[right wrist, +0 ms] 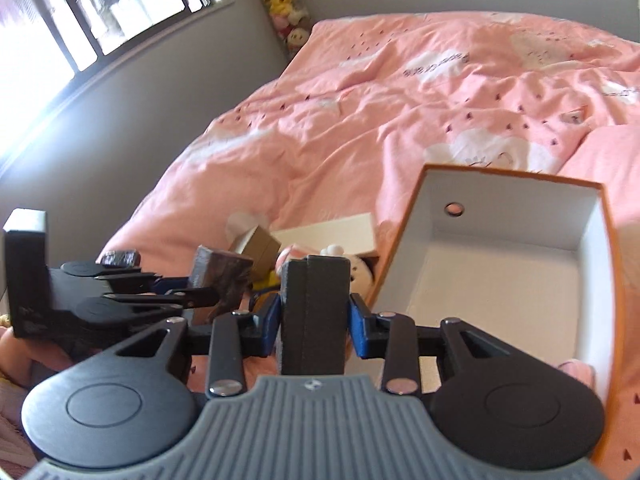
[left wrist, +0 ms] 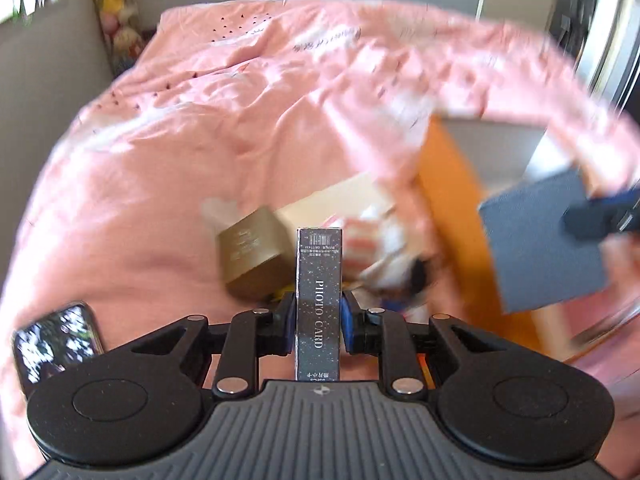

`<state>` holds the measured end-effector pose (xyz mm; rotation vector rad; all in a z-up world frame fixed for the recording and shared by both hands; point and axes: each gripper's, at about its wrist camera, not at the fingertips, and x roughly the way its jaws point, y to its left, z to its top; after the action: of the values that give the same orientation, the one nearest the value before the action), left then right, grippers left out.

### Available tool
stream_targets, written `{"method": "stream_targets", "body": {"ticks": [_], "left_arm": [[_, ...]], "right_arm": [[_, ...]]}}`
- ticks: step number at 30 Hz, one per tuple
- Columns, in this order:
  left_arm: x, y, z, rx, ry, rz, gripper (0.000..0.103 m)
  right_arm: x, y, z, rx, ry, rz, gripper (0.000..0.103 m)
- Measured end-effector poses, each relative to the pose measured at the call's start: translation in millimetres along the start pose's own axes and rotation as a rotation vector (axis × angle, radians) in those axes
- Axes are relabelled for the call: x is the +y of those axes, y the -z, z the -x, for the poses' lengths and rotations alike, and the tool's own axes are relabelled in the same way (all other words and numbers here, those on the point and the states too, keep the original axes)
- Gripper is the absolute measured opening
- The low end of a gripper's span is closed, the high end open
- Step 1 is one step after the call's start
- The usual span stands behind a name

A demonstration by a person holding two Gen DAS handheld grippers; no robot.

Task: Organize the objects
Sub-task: 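Carry the grey case with right tool while left carries photo card box to box, then lower the grey case into the box, open right tool while left lowers photo card box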

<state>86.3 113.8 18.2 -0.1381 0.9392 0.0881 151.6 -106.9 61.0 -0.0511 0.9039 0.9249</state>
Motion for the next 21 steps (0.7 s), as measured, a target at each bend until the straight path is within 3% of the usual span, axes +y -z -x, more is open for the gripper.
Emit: {"method": "stream_targets", "body": {"ticks": [6,9,12,14,21], "left_arm": [[-27.3,-18.1,26.9,-0.029,0.265,0.101,0.025],[-44.6,-25.1,16.9,0.015,0.406,0.127,0.025],[-69.8,-30.2,-5.2,0.095,0.5,0.128,0.025],[-90.4,-29.4,-20.1,0.148,0.509,0.114,0.025],[-132.9,-19.2,-68.1,0.307,0.423,0.077,0.025]], "right_arm": [[-27.8,7.5,35.8,-0.035,0.156,-0.053,0.038],[-43.4,18.5,38.8,-0.007,0.204,-0.1,0.038],[-55.3,29.5,34.7,0.029,0.23,-0.143,0.038],[-61.1,39.5,31.3,0.055,0.247,-0.165,0.038],[-76.3,55.4,11.6,0.161,0.285,-0.178,0.038]]}}
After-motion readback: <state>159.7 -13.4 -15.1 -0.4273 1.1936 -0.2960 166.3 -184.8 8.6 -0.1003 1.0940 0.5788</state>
